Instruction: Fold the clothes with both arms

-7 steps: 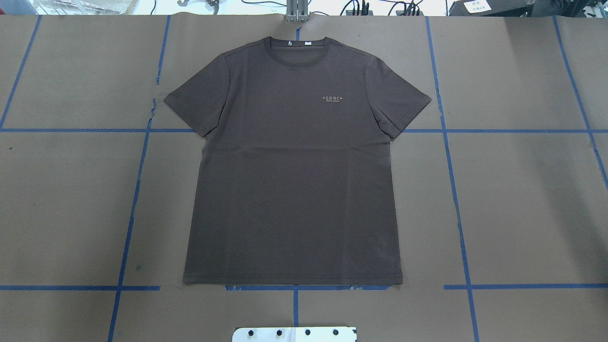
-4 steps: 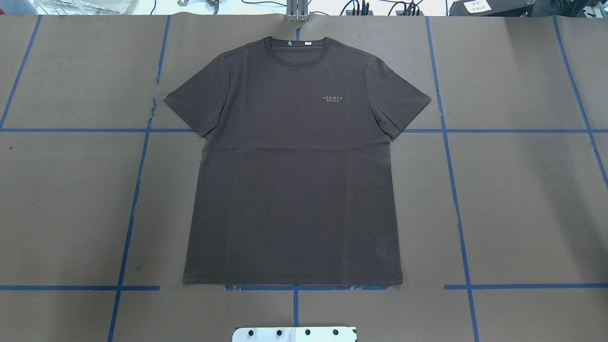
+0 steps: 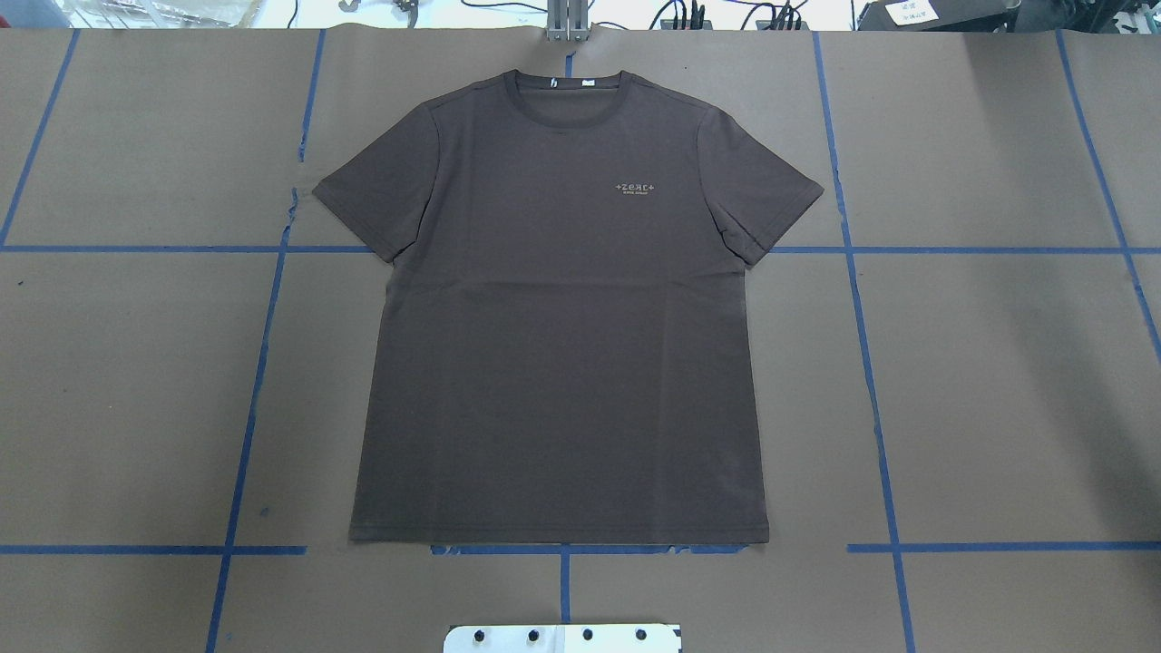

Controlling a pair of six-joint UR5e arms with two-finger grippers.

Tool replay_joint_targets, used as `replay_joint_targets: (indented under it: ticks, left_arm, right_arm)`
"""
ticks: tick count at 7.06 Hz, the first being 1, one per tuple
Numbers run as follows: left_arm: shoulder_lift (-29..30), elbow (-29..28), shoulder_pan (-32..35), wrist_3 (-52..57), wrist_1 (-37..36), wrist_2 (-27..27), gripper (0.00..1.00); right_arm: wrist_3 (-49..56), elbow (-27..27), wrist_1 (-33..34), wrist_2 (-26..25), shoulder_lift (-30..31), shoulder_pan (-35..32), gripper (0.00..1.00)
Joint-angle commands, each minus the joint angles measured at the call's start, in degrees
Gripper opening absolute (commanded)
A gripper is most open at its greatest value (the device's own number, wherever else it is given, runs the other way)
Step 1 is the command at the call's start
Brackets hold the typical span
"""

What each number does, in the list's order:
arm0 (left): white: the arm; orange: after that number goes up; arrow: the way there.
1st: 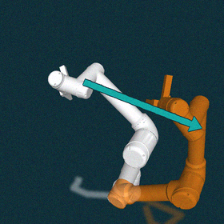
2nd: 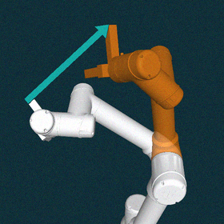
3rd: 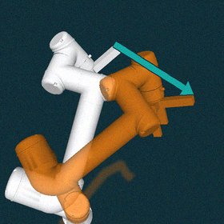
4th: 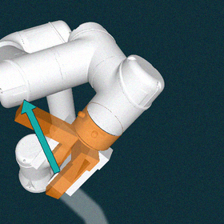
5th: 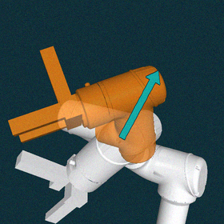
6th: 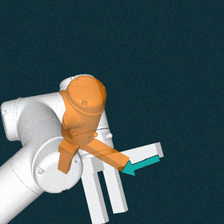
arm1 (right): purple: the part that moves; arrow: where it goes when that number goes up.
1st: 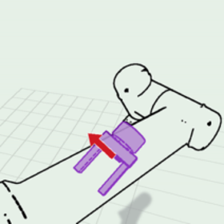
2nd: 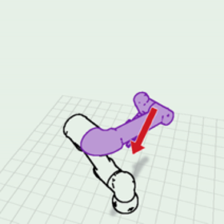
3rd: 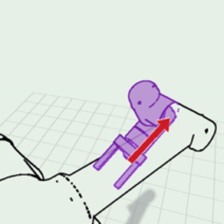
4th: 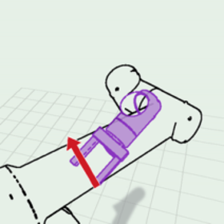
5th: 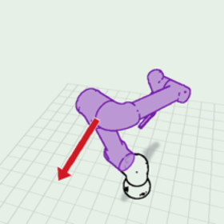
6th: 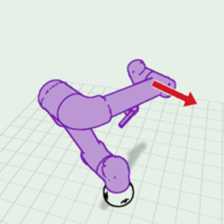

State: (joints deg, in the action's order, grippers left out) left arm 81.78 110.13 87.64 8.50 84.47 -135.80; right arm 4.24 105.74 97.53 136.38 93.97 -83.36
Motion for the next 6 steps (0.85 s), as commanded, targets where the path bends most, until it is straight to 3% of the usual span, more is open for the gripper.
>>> replay_joint_targets:
  ticks: [1, 4, 6]
  left_arm:
    - [0.05, -0.53, 0.08, -0.06, 1.49, 0.01, 1.0]
    - [-0.56, -0.36, 0.08, 0.2, 1.67, -0.43, 1.0]
    - [-0.74, 0.17, 0.08, 0.2, 1.67, -0.52, 1.0]
  right_arm:
    - [-28.69, -3.32, -17.65, 0.64, -5.51, 8.45, 0.99]
    - [-48.65, -25.95, -33.24, -1.72, -26.58, 16.55, 0.98]
    - [-63.75, -32.59, -40.11, -13.89, -33.74, 23.82, 0.95]
